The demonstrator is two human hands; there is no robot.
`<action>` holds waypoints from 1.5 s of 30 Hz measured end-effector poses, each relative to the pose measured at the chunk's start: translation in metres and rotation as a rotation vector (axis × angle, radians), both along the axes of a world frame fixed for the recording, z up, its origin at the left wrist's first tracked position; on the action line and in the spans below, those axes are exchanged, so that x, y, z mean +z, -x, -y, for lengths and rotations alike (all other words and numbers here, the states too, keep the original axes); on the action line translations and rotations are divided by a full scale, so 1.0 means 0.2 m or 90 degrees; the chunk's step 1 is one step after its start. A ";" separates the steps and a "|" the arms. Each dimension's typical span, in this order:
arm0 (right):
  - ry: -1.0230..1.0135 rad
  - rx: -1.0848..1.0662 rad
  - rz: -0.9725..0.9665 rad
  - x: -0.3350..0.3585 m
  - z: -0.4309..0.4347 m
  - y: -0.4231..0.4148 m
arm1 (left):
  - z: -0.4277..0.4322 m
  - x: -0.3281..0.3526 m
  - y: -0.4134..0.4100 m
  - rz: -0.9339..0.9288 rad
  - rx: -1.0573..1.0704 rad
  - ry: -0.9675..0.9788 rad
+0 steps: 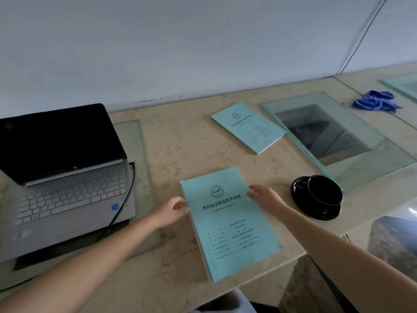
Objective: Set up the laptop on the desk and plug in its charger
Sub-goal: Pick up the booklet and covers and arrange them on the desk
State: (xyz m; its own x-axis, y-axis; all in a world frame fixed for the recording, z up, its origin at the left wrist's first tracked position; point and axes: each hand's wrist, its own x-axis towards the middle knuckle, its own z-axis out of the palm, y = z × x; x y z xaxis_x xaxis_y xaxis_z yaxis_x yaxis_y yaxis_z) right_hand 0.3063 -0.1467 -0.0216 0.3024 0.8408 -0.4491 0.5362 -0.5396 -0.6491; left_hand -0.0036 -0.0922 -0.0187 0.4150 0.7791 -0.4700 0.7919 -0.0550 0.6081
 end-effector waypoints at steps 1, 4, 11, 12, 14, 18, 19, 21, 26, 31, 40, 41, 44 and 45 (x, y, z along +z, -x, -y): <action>-0.005 0.010 0.007 0.00 0.01 0.01 | -0.01 0.00 0.00 0.004 0.001 -0.013; -0.001 0.034 0.017 -0.01 0.04 -0.01 | -0.01 0.01 -0.02 0.029 0.020 -0.018; -0.011 0.070 0.054 0.09 -0.16 -0.33 | -0.19 0.09 -0.28 0.011 0.013 -0.081; -0.020 0.077 0.054 0.12 -0.20 -0.38 | -0.24 0.11 -0.34 0.009 0.019 -0.090; -0.038 0.095 0.063 0.15 -0.29 -0.51 | -0.34 0.16 -0.49 0.015 0.035 -0.103; -0.073 0.093 0.066 0.21 -0.48 -0.80 | -0.52 0.22 -0.83 0.063 0.085 -0.088; -0.079 0.087 0.065 0.21 -0.53 -0.88 | -0.56 0.23 -0.92 0.069 0.093 -0.089; -0.076 0.090 0.067 0.20 -0.64 -1.02 | -0.64 0.24 -1.07 0.075 0.116 -0.089; -0.028 0.095 0.052 0.12 -0.97 -1.29 | -0.76 0.20 -1.28 0.048 0.192 -0.059; -0.027 0.111 0.010 0.00 -1.31 -1.38 | -0.92 0.13 -1.39 0.025 0.286 -0.081; -0.086 0.118 0.038 -0.21 -1.69 -1.31 | -1.28 -0.04 -1.61 0.123 0.570 -0.008; -0.099 0.113 0.062 -0.22 -1.69 -1.31 | -1.32 -0.06 -1.63 0.134 0.601 0.008; -0.130 0.149 0.141 -0.25 -1.66 -1.27 | -1.43 -0.11 -1.68 0.216 0.667 0.060; -0.134 0.179 0.162 -0.26 -1.65 -1.26 | -1.44 -0.11 -1.69 0.237 0.692 0.075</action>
State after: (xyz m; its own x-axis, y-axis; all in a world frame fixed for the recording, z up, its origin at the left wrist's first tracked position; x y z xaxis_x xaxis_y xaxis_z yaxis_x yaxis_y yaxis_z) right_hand 0.5592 0.1828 -0.0740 0.1277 0.9714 -0.2000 0.8002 -0.2201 -0.5579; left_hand 0.3344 0.1966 -0.0413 -0.3194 0.7693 -0.5534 0.1571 0.6189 0.7696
